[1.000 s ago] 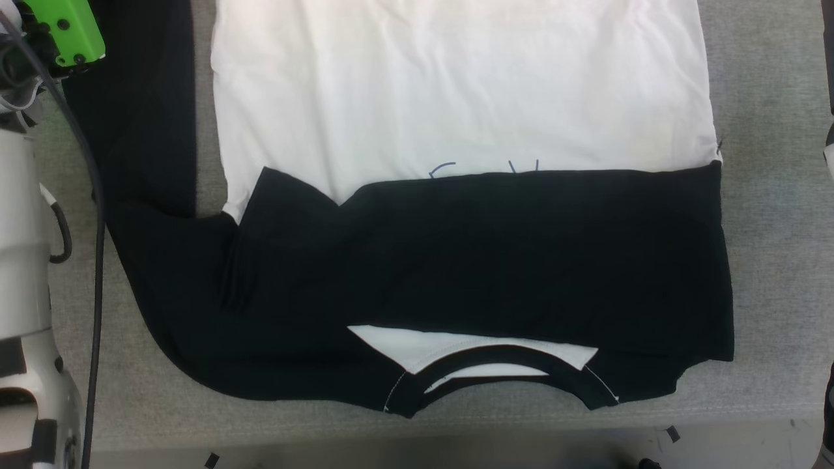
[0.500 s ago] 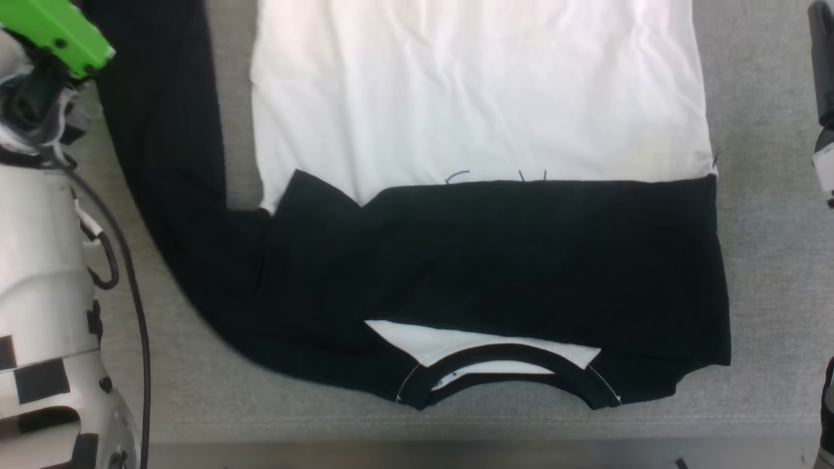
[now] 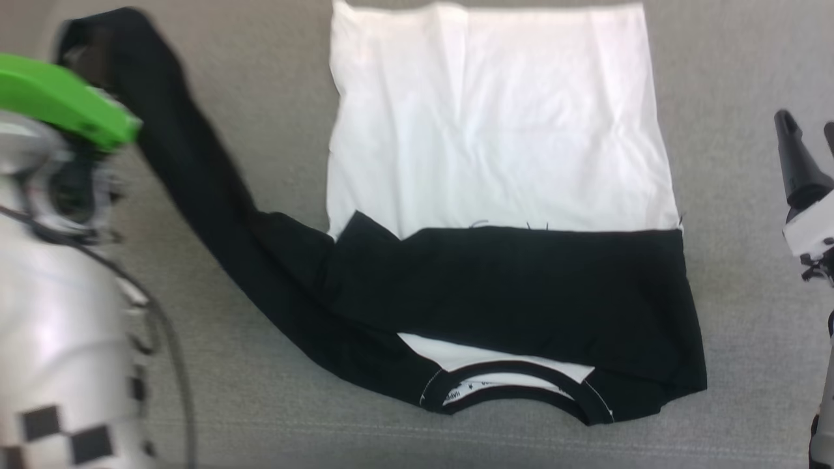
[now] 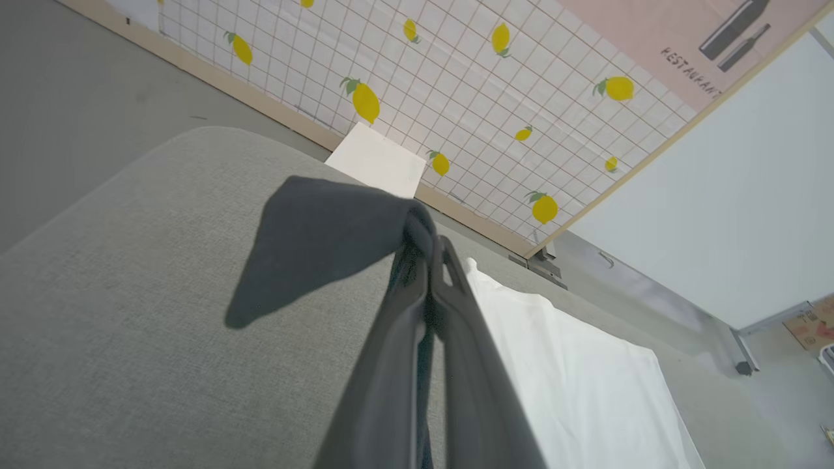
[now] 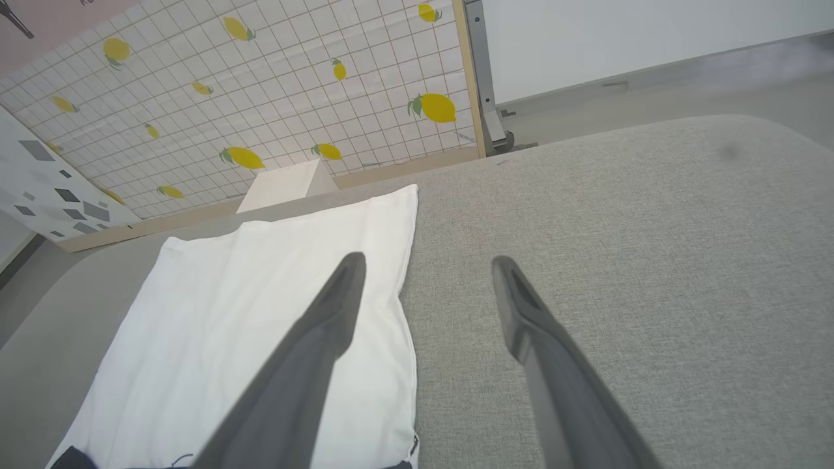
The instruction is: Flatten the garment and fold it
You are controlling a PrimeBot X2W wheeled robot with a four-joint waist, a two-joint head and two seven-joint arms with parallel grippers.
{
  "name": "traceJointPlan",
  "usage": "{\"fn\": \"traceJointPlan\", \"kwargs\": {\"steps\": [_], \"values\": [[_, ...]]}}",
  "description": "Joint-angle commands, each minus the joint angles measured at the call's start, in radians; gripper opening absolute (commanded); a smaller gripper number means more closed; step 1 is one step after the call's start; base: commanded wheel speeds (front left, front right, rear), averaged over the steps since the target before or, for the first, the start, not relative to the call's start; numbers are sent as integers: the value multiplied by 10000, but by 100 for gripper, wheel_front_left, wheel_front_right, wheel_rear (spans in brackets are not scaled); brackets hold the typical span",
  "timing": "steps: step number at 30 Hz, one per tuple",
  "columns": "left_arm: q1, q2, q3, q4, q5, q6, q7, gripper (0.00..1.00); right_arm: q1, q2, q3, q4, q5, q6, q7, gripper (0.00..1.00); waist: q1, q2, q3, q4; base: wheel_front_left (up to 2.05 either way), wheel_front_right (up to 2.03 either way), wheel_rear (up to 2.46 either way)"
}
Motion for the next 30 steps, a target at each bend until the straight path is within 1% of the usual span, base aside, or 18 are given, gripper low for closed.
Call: {"fn": "traceJointPlan", "kwargs": {"steps": [1, 4, 6, 8, 11, 14, 17, 19, 22, 26, 30], "values": [[288, -351, -346, -288, 14, -183, -42, 0, 165, 47, -54, 16, -98, -13, 17, 100, 1, 0, -1043, 347, 0, 0, 0], [803, -1043, -1272, -947, 121, -387, 75, 0, 307, 101, -99, -26, -102, -13, 122, 100, 1, 0, -1332, 363, 0, 0, 0], [1134, -1343, -1956, -1238, 36, -456, 158, 0, 381, 128, -95, -49, -118, -13, 184, 100, 1, 0, -1465, 334, 0, 0, 0], [1412, -1485, -2834, -1332, -1, -522, 282, 0, 429, 155, -79, -100, -106, -13, 238, 100, 1, 0, -1495, 268, 0, 0, 0], [1745, -1560, -4130, -1263, -441, -498, 219, 0, 467, 190, -43, -142, -83, -13, 298, 100, 1, 0, -1453, 107, 0, 0, 0], [1901, -1568, -5824, -1046, -1279, -265, -105, 0, 458, 225, -16, -155, -54, -13, 332, 100, 1, 0, -1310, -121, 0, 0, 0], [1866, -1570, -7317, -668, -1813, -86, -451, 0, 457, 246, -31, -135, -37, -13, 342, 100, 1, 0, -1147, -316, 0, 0, 0], [1742, -1571, -8244, -285, -1979, -28, -623, 0, 440, 266, -51, -118, -25, -13, 330, 100, 1, 0, -1015, -470, 0, 0, 0], [1496, -1571, -9497, 383, -2076, -105, -830, 0, 420, 299, -51, -69, 15, -13, 298, 100, 1, 0, -803, -724, 0, 0, 0], [1235, -1572, -10614, 1207, -2281, -222, -936, 0, 346, 330, -29, -4, 73, -13, 214, 100, 1, 0, -555, -990, 0, 0, 0], [1062, -1572, -11404, 2058, -2397, -331, -827, 0, 332, 337, -32, 89, 127, -13, 108, 100, 1, 0, -436, -1135, 0, 0, 0]]}}
